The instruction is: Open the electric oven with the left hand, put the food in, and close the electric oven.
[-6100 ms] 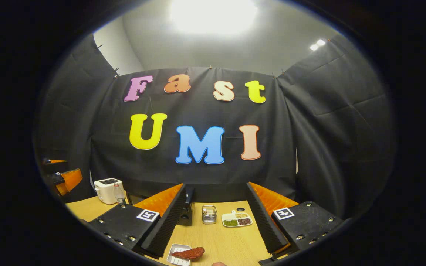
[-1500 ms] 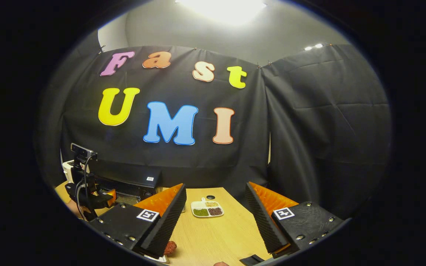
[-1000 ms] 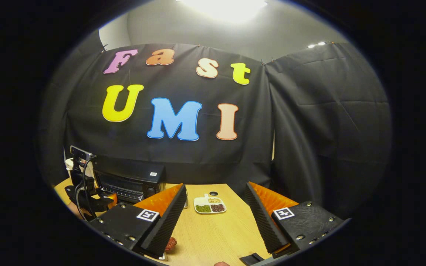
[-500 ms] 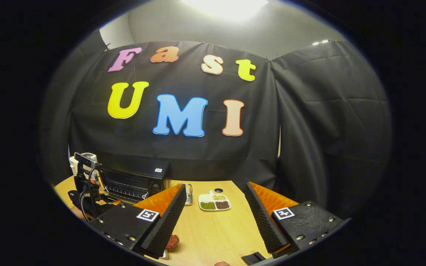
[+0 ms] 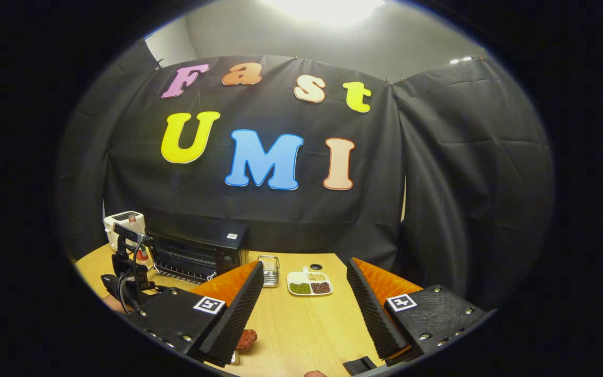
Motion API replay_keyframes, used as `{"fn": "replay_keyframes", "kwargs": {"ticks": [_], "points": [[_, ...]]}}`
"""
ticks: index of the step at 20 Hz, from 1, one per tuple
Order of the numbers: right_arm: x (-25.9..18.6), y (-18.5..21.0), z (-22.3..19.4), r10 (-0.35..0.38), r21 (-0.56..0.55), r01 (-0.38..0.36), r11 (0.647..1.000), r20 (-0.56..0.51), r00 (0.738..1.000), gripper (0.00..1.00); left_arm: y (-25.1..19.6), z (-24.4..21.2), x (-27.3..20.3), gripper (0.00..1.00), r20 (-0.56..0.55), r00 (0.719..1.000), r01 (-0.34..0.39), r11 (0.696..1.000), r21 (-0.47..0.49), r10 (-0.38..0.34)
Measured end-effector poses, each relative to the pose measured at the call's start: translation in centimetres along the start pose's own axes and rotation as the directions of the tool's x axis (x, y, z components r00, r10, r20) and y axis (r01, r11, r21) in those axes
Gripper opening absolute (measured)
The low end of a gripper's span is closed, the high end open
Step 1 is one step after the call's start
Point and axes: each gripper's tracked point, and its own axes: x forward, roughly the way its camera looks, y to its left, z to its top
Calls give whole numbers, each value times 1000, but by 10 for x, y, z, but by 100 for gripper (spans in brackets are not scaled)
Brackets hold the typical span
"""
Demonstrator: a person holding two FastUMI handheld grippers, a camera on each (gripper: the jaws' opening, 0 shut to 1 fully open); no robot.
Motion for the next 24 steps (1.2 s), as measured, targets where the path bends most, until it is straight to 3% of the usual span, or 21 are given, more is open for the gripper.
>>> {"fn": "replay_keyframes", "kwargs": {"ticks": [6, 10, 15, 19, 24], "points": [[18, 29, -46, 127, 89, -116, 989, -128, 984, 96, 12, 50, -49, 98, 124, 992, -12, 1000, 22, 9], [28, 53, -88, 226, 134, -198, 971, -242, 944, 97, 25, 98, -93, 98, 232, 973, -23, 1000, 16, 19], [39, 72, -122, 293, 151, -257, 954, -315, 903, 97, 51, 139, -140, 100, 328, 942, -68, 998, -9, 68], [41, 90, -152, 381, 263, -294, 919, -396, 835, 97, 80, 153, -173, 98, 366, 922, -123, 992, -36, 128], [42, 95, -189, 438, 410, -245, 879, -487, 756, 97, 109, 150, -200, 100, 376, 903, -201, 978, -58, 208]]}}
